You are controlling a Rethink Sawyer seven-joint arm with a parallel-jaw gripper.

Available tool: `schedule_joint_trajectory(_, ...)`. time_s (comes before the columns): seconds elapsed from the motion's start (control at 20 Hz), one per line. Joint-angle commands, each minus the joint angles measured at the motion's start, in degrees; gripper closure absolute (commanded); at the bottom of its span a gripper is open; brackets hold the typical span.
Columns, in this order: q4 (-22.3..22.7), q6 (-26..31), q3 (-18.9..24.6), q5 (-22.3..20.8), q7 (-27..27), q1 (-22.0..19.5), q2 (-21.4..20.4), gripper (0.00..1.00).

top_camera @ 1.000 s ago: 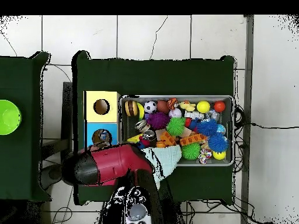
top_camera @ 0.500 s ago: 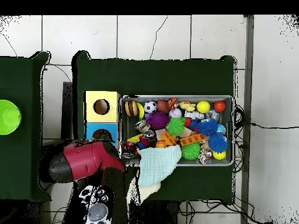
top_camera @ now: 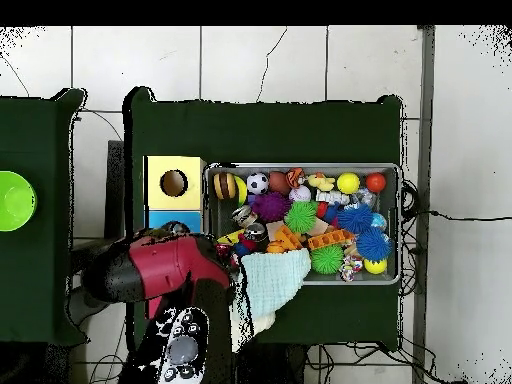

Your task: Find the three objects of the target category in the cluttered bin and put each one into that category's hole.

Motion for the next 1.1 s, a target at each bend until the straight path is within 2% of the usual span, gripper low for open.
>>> schedule_joint_trajectory(0.05, 0.48, -5.23, -1.47, -3.55, 5.72, -2.88, 6.80, 1.00)
schedule_joint_trajectory(0.25, 4.40, -11.53, 5.06, 0.30, 7.29, -8.83, 10.75, 1.00)
schedule_joint_trajectory(0.5, 3.61, -15.32, 7.13, 0.51, 8.00, -10.56, 14.14, 1.00)
schedule_joint_trajectory(0.9, 1.92, -17.76, 5.40, 1.74, 10.66, -8.43, 16.51, 1.00)
schedule_joint_trajectory(1.0, 1.98, -19.17, 4.30, 2.33, 12.35, -7.08, 16.96, 1.00)
schedule_joint_trajectory(1.1, 1.30, -18.30, 2.40, 3.06, 13.76, -4.37, 17.09, 1.00)
